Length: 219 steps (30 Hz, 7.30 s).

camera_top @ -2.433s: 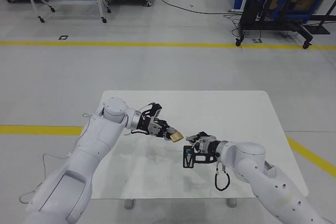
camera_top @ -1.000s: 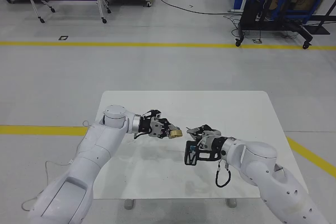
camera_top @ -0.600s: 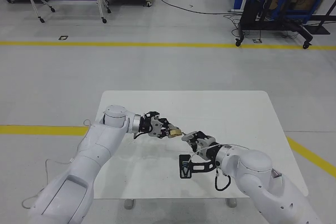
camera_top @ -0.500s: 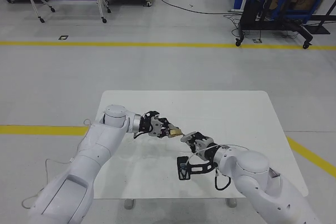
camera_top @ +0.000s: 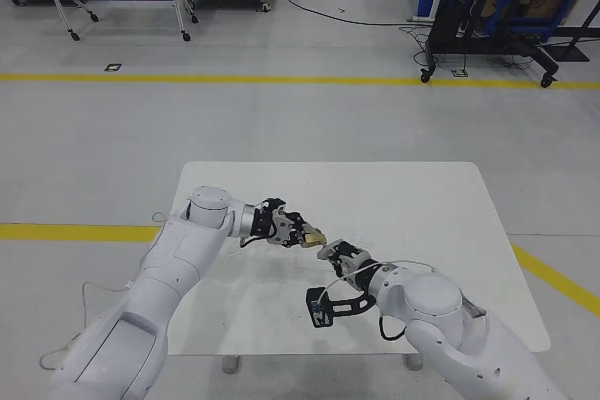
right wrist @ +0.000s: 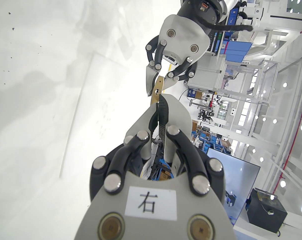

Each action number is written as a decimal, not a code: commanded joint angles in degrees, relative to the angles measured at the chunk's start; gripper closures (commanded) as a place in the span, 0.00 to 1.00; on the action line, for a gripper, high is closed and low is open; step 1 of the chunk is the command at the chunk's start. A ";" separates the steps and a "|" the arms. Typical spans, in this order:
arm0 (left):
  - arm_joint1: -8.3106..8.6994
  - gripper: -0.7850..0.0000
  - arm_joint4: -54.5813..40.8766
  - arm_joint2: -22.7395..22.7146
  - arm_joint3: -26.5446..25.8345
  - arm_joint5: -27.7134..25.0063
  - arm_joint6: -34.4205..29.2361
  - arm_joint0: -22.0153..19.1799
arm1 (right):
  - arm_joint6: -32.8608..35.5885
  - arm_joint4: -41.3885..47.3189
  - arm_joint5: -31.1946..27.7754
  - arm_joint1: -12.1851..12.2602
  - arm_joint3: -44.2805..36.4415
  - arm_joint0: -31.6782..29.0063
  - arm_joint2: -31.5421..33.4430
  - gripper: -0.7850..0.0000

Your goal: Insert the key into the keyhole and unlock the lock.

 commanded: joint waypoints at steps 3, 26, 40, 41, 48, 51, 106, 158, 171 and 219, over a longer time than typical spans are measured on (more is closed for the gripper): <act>0.00 1.00 0.30 0.27 -0.27 -0.04 0.08 0.02 | 0.58 0.33 -0.32 -0.29 0.25 0.49 -0.40 1.00; 0.02 1.00 0.72 0.79 -0.70 -0.86 1.62 -0.07 | 2.18 1.08 -1.46 -1.58 1.67 1.68 -1.83 1.00; -0.10 1.00 -0.61 0.82 -0.65 -0.26 1.65 0.23 | 7.39 0.34 -1.73 -2.67 1.73 2.01 -3.31 1.00; -0.12 1.00 -0.99 0.72 -0.62 -0.16 1.67 0.34 | 8.00 0.41 -1.59 -2.79 1.71 1.95 -3.46 1.00; -0.04 1.00 -1.39 0.56 -0.91 -0.23 1.79 0.49 | 13.18 6.55 1.83 -4.04 3.26 1.44 -2.52 1.00; 0.02 1.00 -1.46 0.47 -1.05 -0.14 1.87 0.50 | 15.76 8.66 2.72 -4.54 3.56 1.58 -2.24 1.00; 0.47 1.00 -2.57 0.52 -0.78 -0.74 0.42 -0.01 | 10.27 11.28 2.44 -5.10 1.85 -1.65 4.41 1.00; 1.88 1.00 1.05 -1.85 -9.34 -3.84 16.04 3.77 | 11.21 8.49 4.80 -6.61 2.20 -1.26 2.79 1.00; 3.88 1.00 -5.53 -10.11 -18.74 -4.52 22.44 10.90 | -8.79 -4.97 24.72 -4.94 8.76 -5.44 5.94 1.00; 4.97 1.00 0.03 -12.66 -33.88 -13.27 35.60 20.56 | -11.38 -43.57 60.90 -6.15 24.87 -5.00 -2.02 1.00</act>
